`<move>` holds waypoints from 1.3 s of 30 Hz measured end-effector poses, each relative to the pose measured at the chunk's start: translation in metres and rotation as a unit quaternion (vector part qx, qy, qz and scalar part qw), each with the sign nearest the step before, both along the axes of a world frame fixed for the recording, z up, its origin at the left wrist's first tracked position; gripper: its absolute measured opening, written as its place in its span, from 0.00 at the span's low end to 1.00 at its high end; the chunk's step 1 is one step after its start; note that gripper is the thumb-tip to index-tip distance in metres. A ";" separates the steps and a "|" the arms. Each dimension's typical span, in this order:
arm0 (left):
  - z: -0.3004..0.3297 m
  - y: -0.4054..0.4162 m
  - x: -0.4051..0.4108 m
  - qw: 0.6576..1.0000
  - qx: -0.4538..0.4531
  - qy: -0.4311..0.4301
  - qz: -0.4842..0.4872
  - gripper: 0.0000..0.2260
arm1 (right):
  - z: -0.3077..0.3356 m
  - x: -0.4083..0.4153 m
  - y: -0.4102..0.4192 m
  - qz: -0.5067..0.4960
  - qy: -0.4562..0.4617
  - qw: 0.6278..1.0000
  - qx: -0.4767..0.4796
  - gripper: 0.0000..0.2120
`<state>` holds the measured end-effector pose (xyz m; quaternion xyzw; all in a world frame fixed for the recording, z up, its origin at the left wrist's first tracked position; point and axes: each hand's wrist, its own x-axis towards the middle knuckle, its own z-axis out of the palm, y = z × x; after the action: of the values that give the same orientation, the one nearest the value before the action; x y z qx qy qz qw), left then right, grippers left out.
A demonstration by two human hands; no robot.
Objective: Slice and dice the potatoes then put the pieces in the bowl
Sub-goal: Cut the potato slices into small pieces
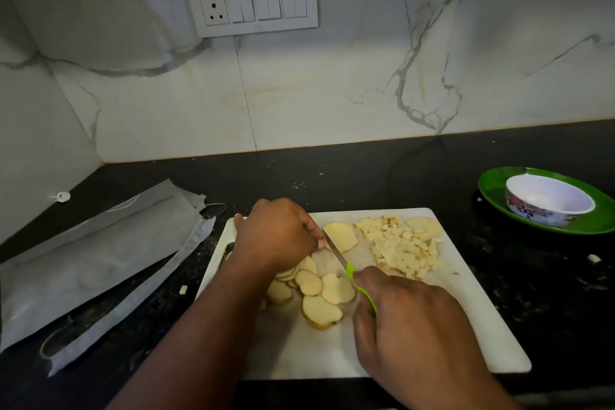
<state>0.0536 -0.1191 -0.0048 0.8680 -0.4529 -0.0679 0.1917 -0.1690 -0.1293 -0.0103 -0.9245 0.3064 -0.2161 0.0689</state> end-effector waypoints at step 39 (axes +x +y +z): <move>0.005 -0.021 -0.049 0.984 0.033 -0.092 -0.146 0.20 | -0.030 -0.041 -0.032 -0.026 -0.322 0.931 0.172 0.10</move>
<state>0.0050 -0.1398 0.0004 0.8011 -0.5878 -0.0299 0.1087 -0.2097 -0.1615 -0.0404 -0.7707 0.3245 -0.4484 0.3158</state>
